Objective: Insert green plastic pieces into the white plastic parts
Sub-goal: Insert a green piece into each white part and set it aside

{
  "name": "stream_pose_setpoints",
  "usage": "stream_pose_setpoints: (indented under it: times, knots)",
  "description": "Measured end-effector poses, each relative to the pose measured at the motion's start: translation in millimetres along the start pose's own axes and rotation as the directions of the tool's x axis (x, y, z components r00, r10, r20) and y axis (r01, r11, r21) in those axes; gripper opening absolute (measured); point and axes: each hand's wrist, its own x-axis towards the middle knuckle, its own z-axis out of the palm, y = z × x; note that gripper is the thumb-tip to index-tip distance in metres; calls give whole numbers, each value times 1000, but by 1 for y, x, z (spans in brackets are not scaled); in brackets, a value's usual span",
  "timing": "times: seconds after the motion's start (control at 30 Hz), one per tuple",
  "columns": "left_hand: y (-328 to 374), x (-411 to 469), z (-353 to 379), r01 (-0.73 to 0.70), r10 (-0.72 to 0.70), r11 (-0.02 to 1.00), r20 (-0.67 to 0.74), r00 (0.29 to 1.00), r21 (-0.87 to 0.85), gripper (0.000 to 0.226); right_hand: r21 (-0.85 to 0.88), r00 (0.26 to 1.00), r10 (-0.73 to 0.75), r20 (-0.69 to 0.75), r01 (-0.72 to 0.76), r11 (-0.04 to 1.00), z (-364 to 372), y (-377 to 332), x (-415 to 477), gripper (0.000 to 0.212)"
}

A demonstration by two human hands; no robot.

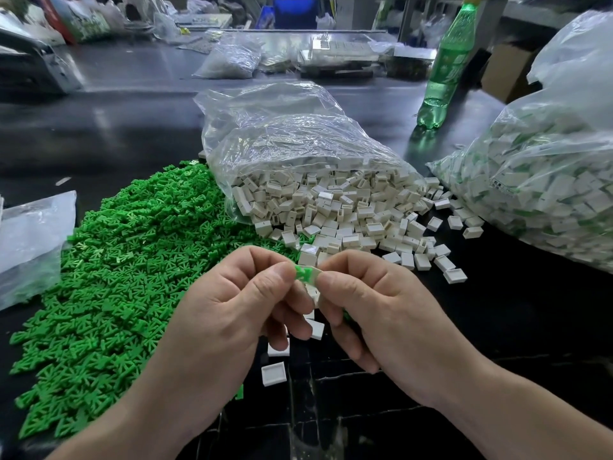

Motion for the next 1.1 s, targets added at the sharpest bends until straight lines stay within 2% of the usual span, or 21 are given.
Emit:
stream_pose_setpoints:
  times: [0.17,0.4,0.63,0.8,0.97,1.03,1.1]
  knots:
    - [1,-2,3,-23,24,995,-9,1000,97,12,-56,999,-53,-1,52,997,1,0,-1,18]
    - [3,-2,4,9,-8,999,-22,1000,48,16,-70,994,-112,-4,112,991,0,0,-2,18]
    - [4,-3,7,-8,12,993,-31,999,119,17,-166,989,-149,18,150,975,0,1,-3,19]
    - [5,-3,1,25,-33,976,34,999,218,21,-268,994,-79,70,95,959,-5,-1,-3,17]
    - [4,-4,4,38,-54,975,67,996,220,18,-319,995,-24,96,53,946,-7,0,-3,17]
    - [2,-3,5,20,-30,982,52,998,189,18,-301,997,-39,73,59,952,-6,0,-4,18]
    - [1,-2,5,-11,-1,980,58,998,198,21,-209,998,-22,56,33,977,-5,0,-4,19]
